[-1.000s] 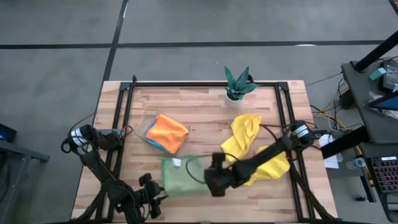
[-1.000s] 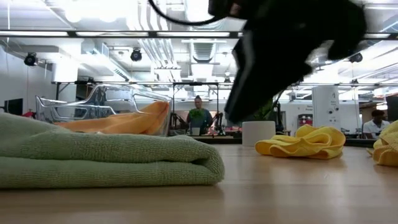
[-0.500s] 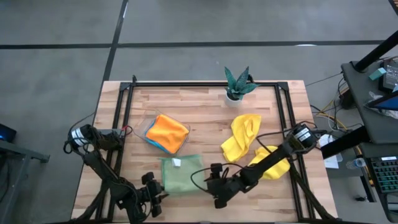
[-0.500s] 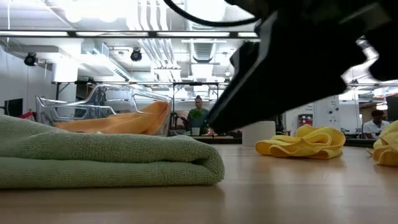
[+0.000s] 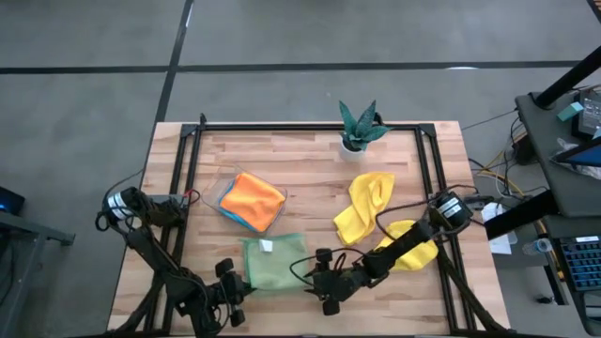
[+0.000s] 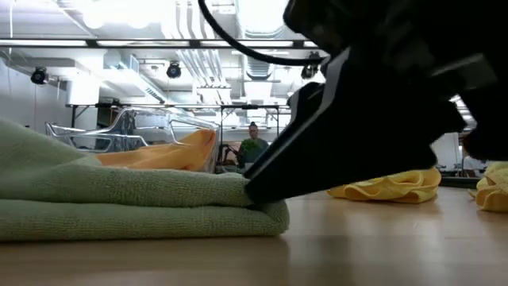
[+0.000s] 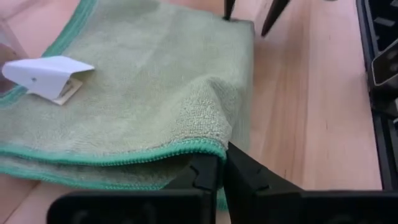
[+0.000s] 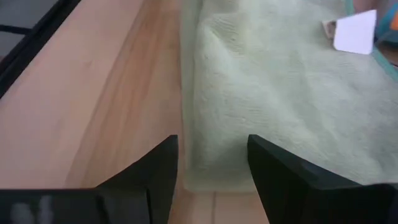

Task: Fold microfiber towels
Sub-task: Fold the green microfiber cloth

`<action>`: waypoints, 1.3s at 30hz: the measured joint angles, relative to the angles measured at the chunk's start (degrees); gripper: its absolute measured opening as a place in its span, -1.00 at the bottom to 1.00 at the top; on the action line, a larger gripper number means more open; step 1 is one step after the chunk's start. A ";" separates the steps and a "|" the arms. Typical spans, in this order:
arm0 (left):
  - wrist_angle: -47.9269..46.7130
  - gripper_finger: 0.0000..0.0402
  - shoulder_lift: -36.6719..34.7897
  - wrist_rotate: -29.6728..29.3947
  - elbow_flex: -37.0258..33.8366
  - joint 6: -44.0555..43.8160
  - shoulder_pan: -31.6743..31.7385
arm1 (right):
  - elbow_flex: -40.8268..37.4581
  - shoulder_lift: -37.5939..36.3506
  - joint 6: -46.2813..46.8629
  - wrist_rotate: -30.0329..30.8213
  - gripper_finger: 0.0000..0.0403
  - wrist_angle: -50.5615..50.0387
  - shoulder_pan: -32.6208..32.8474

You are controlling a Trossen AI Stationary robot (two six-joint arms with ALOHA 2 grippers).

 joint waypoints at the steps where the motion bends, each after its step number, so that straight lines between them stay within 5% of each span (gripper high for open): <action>1: 0.03 -0.99 -0.16 -0.18 0.02 -0.19 0.00 | 0.33 0.30 0.01 -0.09 -0.09 0.11 -0.20; 6: 0.41 -0.99 -1.68 -0.14 0.04 -0.18 -0.04 | 0.91 0.97 0.03 0.07 -0.16 -0.05 -1.18; 15: 0.39 -0.99 -3.05 1.37 0.04 1.50 -0.04 | 0.86 0.61 0.01 -0.35 -0.91 -0.02 -1.16; 31: 11.29 -0.99 -0.51 9.56 -2.21 1.53 -0.07 | 0.58 -0.64 1.23 1.06 -0.94 -0.23 -0.14; 39: 12.37 -0.76 0.02 12.99 -2.16 1.13 -0.11 | 1.12 -0.84 3.98 -0.42 -0.55 -2.55 -0.03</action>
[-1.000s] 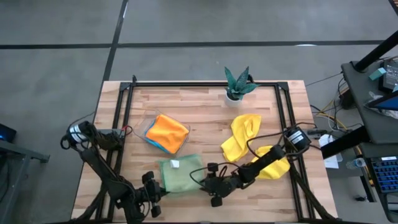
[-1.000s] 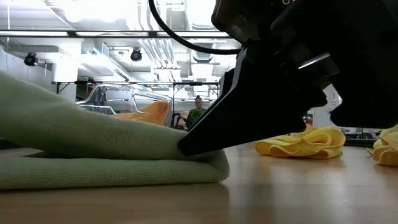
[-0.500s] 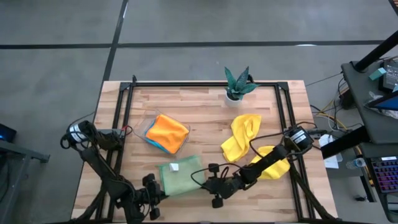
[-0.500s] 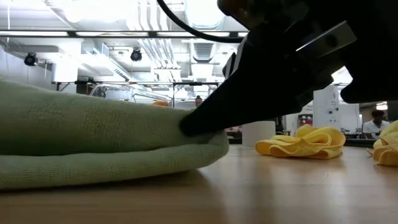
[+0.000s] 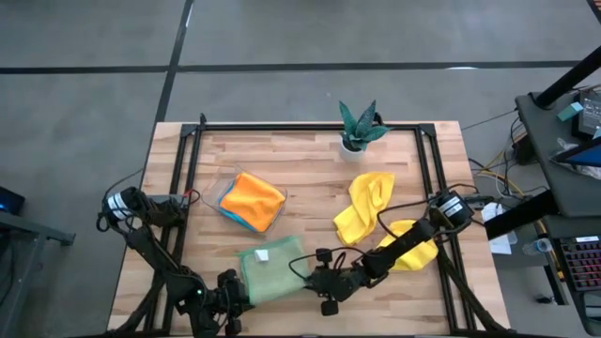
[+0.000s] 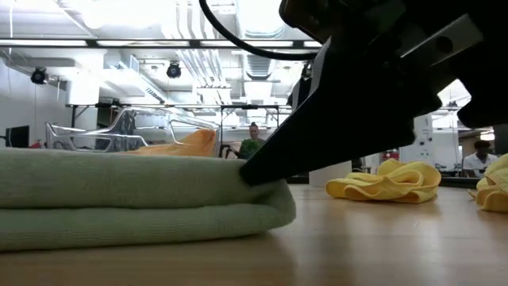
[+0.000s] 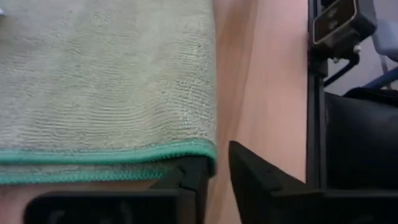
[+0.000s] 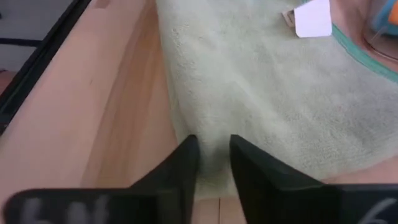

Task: Fold microfiber towels
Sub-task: Fold the green microfiber cloth

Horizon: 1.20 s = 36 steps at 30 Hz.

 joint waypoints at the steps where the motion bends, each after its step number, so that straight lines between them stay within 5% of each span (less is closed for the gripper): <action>1: 0.01 -0.70 -0.03 1.07 0.21 -0.04 0.02 | 0.03 -0.38 0.17 -0.01 -0.48 -1.06 -0.02; 7: 1.07 -0.39 -1.56 12.96 1.01 -0.09 0.00 | 1.03 -5.32 0.72 0.01 -0.14 -9.13 -0.02; 12: 0.27 -0.35 -5.35 12.08 0.89 0.93 0.16 | 0.99 -9.37 -1.10 0.04 -0.09 -9.83 -0.15; 17: -2.32 -0.35 -8.27 12.99 0.70 1.52 0.42 | 0.99 -8.97 -4.23 0.03 -0.26 -4.34 -1.19; 27: -2.54 -0.34 -13.59 18.92 0.49 -1.14 0.39 | 0.88 -3.56 -6.90 -0.27 -0.90 6.98 -4.39; 36: -3.52 -0.34 -13.79 20.13 -0.07 -2.18 0.40 | 6.49 3.37 -7.96 -6.24 -0.96 12.26 -6.30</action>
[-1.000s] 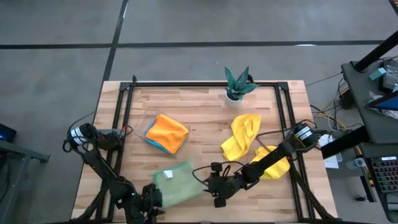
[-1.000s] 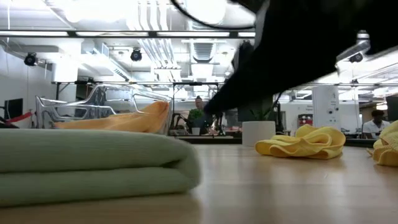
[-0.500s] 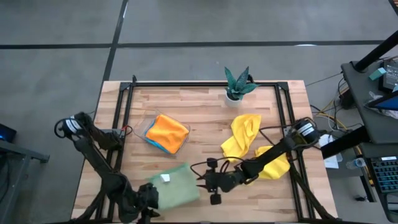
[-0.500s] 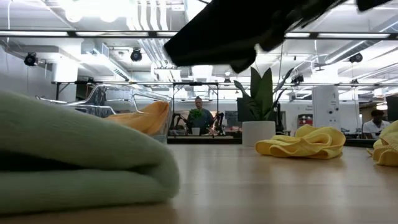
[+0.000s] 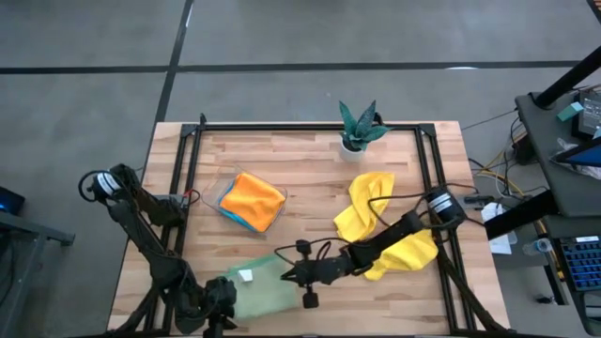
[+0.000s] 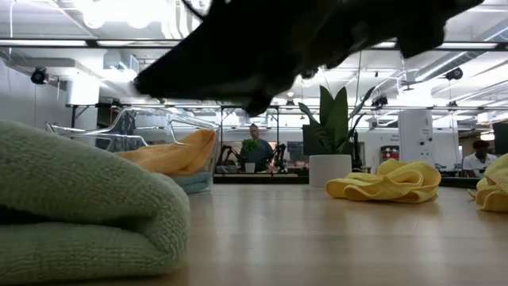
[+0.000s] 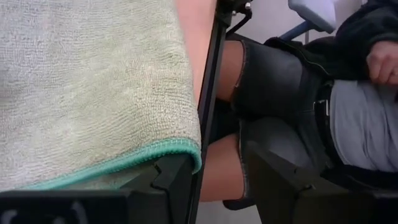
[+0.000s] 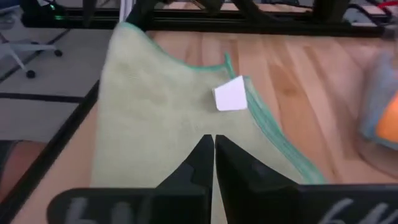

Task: Fold microfiber towels
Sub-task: Fold the green microfiber cloth

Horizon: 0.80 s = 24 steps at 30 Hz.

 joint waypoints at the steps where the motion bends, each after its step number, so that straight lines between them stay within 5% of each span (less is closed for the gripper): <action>1: -0.10 -0.34 0.04 -0.03 0.00 -1.01 0.04 | 0.97 1.14 -0.60 0.07 -0.96 -0.35 -0.03; 14: -10.47 -0.21 -0.14 14.86 -0.70 -15.68 0.13 | 12.68 9.16 -1.10 1.16 -0.96 -16.98 -4.40; 24: -17.77 -0.33 -0.05 -12.79 -0.98 -3.83 1.52 | 12.36 7.85 -0.93 5.89 -0.96 -21.17 -5.93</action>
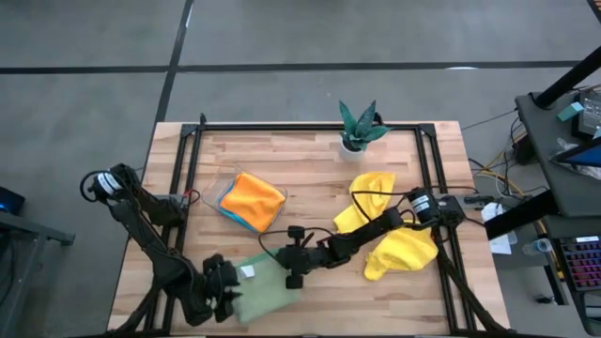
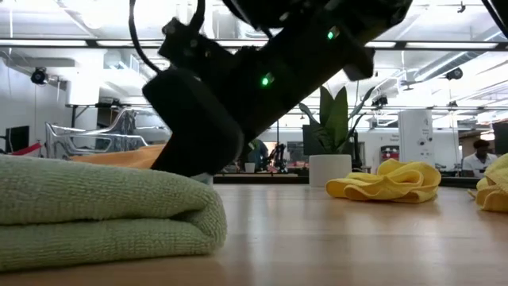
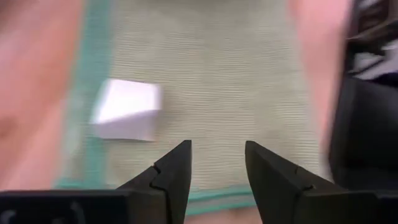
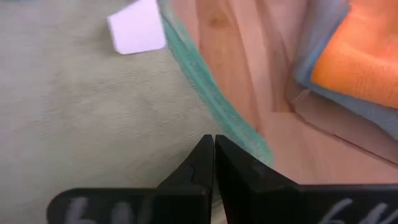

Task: Fold microfiber towels
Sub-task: Fold the green microfiber cloth

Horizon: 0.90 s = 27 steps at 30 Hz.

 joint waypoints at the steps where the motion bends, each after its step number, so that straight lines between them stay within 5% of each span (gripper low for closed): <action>1: -1.81 -0.35 0.02 -0.39 -0.02 -0.02 0.16 | 0.00 -0.29 0.01 -0.02 -0.96 -0.44 0.07; 8: -3.49 -0.49 0.38 -4.08 -2.43 -0.04 0.78 | -0.09 -2.72 0.01 6.82 -0.96 -7.73 0.05; 15: -3.19 -0.61 2.64 -4.09 -6.24 -3.05 0.97 | -0.22 -4.52 -0.51 6.80 -0.96 -10.25 1.53; 27: -6.43 -0.69 2.99 -10.46 -7.74 -3.02 5.21 | -0.24 -3.03 -0.19 -2.66 -0.96 -0.63 3.21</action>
